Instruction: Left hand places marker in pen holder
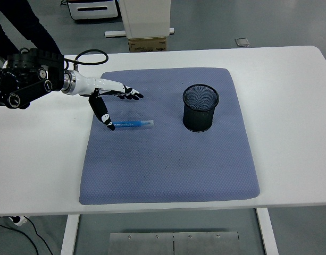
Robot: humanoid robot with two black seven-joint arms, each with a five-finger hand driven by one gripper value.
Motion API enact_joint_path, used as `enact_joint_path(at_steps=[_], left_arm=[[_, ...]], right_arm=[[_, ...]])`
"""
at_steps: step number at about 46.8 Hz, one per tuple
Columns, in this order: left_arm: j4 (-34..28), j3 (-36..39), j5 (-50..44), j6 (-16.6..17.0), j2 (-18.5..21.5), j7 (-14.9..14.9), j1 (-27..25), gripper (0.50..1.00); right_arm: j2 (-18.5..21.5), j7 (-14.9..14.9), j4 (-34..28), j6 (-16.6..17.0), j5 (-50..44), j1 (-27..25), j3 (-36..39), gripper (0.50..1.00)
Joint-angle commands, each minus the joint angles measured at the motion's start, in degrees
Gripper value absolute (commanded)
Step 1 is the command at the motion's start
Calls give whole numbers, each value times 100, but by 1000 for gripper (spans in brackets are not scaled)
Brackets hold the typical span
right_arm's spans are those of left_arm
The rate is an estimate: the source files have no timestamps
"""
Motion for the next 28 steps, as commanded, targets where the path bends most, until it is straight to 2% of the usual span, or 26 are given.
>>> enact_joint_path(at_steps=[1, 28], left_arm=[[0, 10, 120, -6, 7, 1, 1, 1000], [-185, 54, 384, 64, -186, 1, 53, 1000]], right_arm=[[0, 0, 0, 0, 0, 0, 0, 1000], [0, 0, 0, 0, 0, 0, 0, 1000]])
